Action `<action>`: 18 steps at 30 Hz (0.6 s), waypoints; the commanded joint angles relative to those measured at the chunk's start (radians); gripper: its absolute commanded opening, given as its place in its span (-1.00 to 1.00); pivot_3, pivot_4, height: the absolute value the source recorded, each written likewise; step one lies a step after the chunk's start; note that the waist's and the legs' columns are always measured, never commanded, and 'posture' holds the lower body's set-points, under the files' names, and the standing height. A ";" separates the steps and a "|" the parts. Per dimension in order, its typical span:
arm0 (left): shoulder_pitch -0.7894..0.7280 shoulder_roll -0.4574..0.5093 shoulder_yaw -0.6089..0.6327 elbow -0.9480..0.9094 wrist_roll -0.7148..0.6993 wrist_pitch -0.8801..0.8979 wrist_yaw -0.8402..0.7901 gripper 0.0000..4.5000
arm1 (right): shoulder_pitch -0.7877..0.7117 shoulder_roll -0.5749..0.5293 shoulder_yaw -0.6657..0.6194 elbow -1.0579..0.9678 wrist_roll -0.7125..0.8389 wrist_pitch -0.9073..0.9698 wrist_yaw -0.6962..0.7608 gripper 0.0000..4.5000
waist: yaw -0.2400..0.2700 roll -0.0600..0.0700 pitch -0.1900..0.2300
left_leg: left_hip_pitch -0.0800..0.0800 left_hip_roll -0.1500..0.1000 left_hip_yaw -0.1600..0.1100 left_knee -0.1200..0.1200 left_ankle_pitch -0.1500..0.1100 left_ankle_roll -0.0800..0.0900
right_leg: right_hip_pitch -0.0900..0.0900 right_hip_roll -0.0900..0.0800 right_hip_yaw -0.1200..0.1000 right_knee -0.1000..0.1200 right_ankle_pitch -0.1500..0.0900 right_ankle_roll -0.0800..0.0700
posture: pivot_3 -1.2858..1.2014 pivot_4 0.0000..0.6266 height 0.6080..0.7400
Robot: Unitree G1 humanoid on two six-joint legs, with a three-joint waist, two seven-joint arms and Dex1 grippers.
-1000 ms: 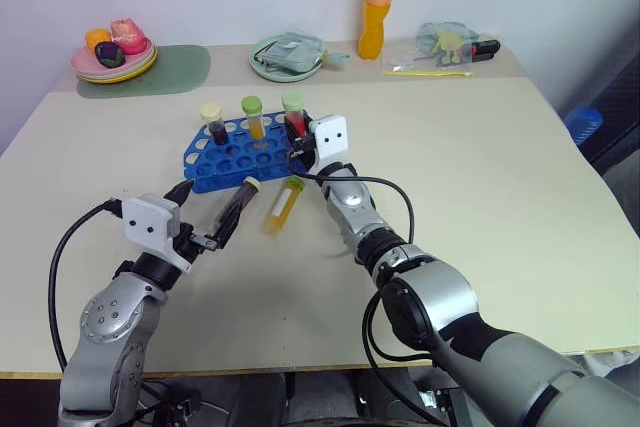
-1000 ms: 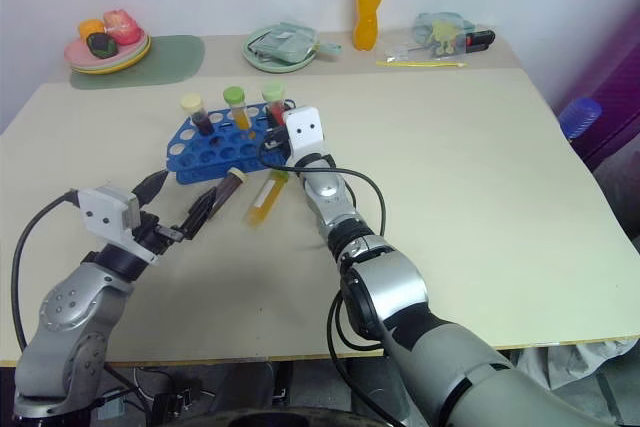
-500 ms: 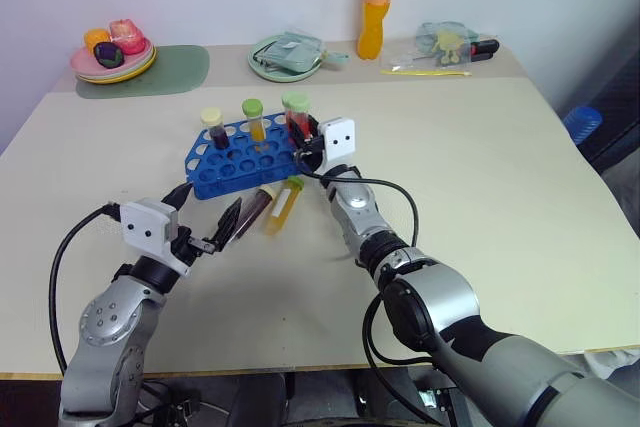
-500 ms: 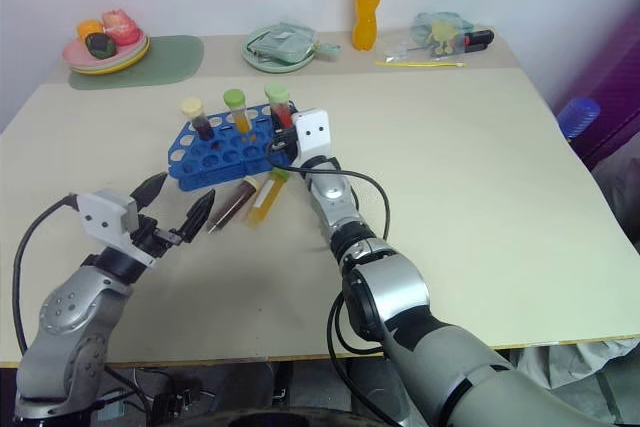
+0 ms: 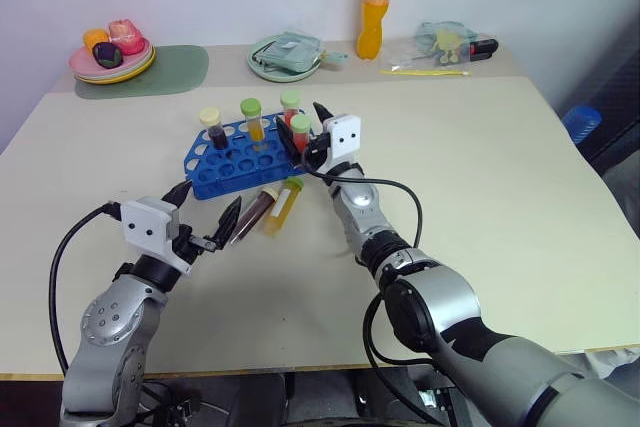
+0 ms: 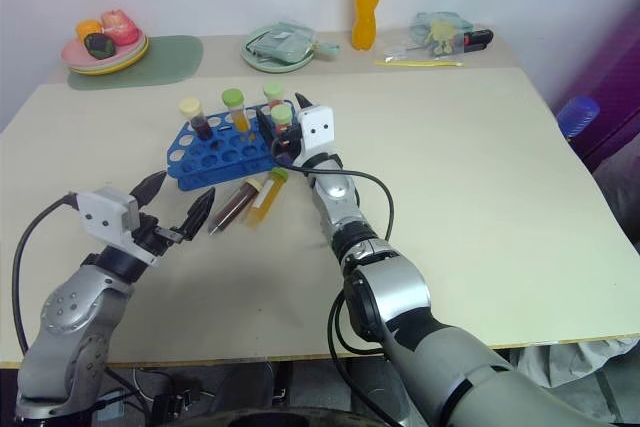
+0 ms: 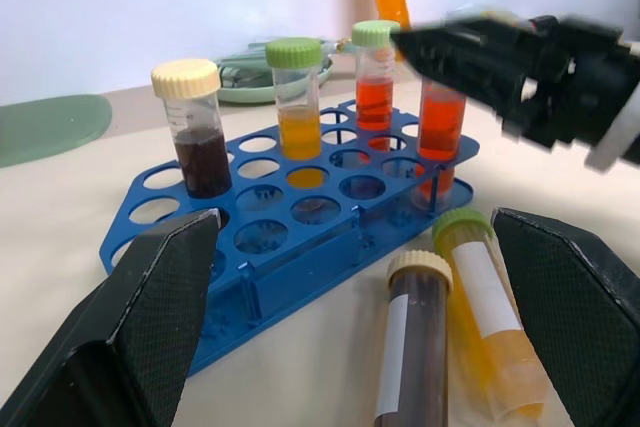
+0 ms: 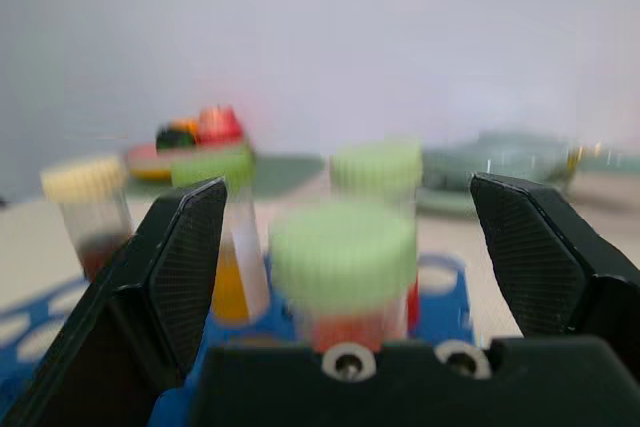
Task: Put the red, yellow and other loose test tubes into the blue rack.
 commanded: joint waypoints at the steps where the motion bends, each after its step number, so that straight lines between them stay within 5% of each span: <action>1: 0.004 0.005 0.019 -0.052 0.002 0.015 0.021 1.00 | -0.013 -0.028 -0.019 -0.112 0.047 -0.021 0.038 0.89 | 0.001 0.000 0.000 | 0.000 0.000 0.000 0.000 0.000 0.000 | 0.000 0.000 0.000 0.000 0.000 0.000 | 0.03 -0.52 0.83; 7: 0.007 0.052 0.070 -0.131 -0.037 0.159 0.065 1.00 | 0.108 -0.163 -0.005 -0.489 0.158 0.244 0.210 0.89 | 0.006 0.000 0.000 | 0.000 0.000 0.000 0.000 0.000 0.000 | 0.001 -0.001 0.000 0.000 0.000 0.000 | 0.03 -0.52 0.83; 11: 0.011 0.165 0.177 -0.176 -0.120 0.380 0.067 1.00 | 0.257 -0.434 0.069 -0.930 0.285 0.792 0.442 0.89 | 0.008 0.001 0.001 | -0.001 0.000 -0.001 0.000 0.000 0.000 | 0.001 -0.001 0.000 -0.001 0.000 0.000 | 0.03 -0.52 0.83; 18: -0.061 0.321 0.244 -0.130 -0.296 0.587 -0.020 1.00 | 0.352 -0.649 0.154 -1.334 0.363 1.272 0.487 0.89 | -0.007 0.002 0.001 | 0.002 0.003 -0.001 -0.001 0.000 0.001 | 0.001 0.002 0.001 0.000 -0.001 -0.002 | 0.03 -0.52 0.83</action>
